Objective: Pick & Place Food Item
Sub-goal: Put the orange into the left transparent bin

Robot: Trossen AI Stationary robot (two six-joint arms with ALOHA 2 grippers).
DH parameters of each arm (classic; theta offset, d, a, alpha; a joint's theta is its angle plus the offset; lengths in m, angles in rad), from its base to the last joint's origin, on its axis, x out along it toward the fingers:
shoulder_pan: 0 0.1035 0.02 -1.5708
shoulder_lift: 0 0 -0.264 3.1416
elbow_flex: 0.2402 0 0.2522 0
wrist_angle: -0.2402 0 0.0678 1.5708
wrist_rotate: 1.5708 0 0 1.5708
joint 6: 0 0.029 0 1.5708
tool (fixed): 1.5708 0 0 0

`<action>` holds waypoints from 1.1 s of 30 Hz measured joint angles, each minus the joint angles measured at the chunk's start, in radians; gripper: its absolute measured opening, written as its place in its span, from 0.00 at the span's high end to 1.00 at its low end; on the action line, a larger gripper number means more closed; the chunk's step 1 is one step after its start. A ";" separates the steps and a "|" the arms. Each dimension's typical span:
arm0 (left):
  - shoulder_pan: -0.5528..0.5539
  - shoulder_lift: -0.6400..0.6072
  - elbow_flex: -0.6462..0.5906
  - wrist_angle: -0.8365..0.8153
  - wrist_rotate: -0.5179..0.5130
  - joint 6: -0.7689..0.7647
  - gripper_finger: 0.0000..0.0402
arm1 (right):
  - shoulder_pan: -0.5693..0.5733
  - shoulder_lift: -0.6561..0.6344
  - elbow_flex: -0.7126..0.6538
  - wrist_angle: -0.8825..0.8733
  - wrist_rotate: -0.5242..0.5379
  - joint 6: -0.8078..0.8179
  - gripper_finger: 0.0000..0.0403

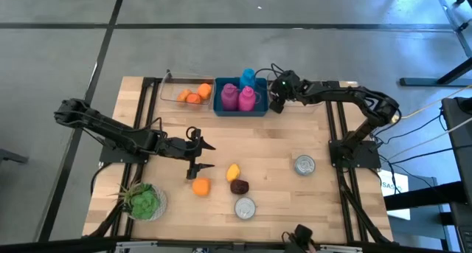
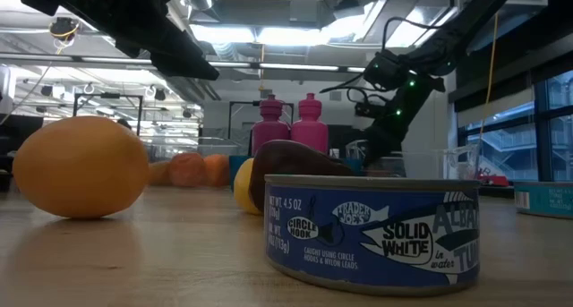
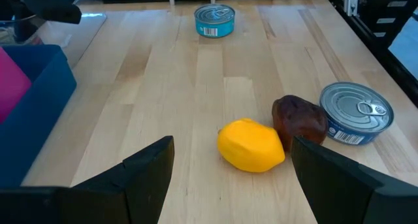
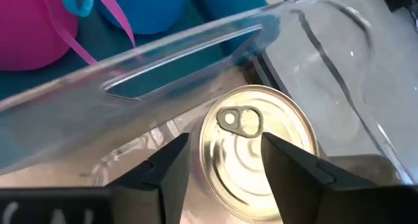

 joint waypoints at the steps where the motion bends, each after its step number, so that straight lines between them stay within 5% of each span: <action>1: 0.000 0.000 0.000 0.000 0.000 0.000 0.26 | 0.001 -0.008 0.000 -0.007 0.000 0.007 0.53; 14: 0.000 0.000 0.000 0.000 -0.003 0.012 0.26 | 0.081 -0.304 0.001 -0.108 0.048 0.081 0.54; 20: 0.000 -0.018 0.000 -0.003 -0.004 0.016 0.26 | 0.158 -0.452 0.001 -0.110 -0.093 0.190 0.54; 29: -0.002 -0.048 0.000 -0.045 -0.004 0.012 0.26 | 0.403 -0.474 -0.003 -0.089 -0.147 0.290 0.54; 33: -0.002 -0.062 0.000 -0.054 -0.003 0.012 0.26 | 0.542 -0.470 -0.085 0.107 -0.077 0.318 0.54</action>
